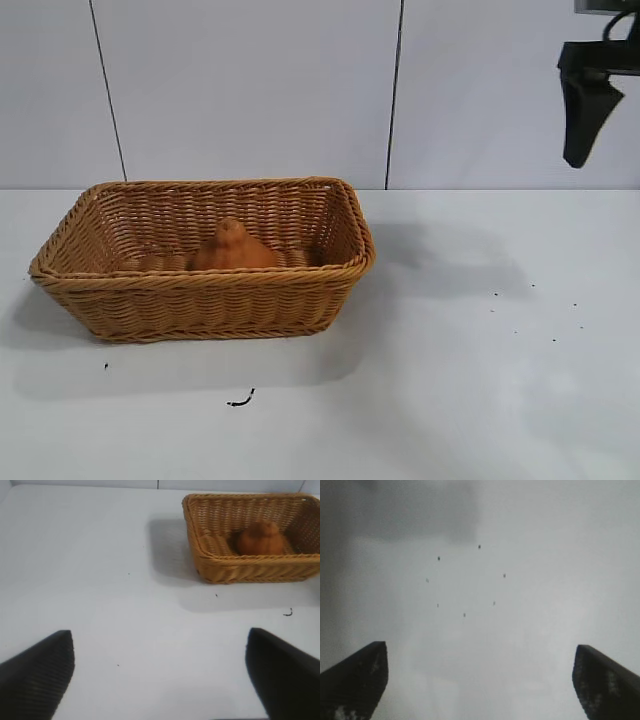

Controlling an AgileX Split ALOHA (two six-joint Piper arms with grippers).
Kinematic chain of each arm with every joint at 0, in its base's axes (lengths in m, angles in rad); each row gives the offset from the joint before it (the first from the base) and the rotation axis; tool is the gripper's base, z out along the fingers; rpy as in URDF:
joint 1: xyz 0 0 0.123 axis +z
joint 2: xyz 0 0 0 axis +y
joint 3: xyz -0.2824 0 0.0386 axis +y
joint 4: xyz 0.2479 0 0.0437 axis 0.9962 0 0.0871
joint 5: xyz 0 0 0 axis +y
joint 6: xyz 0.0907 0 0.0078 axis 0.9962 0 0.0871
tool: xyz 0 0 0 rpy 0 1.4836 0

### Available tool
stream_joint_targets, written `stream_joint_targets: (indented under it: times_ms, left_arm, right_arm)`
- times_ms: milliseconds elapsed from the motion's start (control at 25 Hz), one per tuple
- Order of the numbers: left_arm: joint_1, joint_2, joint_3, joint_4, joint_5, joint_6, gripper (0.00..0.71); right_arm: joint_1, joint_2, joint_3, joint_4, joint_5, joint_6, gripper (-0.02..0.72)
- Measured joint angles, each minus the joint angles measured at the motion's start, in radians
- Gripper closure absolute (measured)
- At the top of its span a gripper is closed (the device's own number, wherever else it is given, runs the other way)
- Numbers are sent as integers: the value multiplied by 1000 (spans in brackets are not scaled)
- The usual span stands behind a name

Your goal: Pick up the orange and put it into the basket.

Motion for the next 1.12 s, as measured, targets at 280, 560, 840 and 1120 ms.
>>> stream_joint_targets:
  times_ms: [280, 560, 840, 1120]
  left_arm:
    - [0, 0, 0, 0, 0, 0, 44]
    - [0, 0, 0, 0, 0, 0, 44]
    - [0, 0, 0, 0, 0, 0, 44]
    - [0, 0, 0, 0, 0, 0, 44]
  right_arm:
    - [1, -355, 351, 5, 1, 0, 10]
    - [1, -734, 635, 41, -21, -23, 10]
    - [1, -1139, 876, 42, -179, -72, 10]
    - [1, -1434, 902, 43, -190, -71, 10]
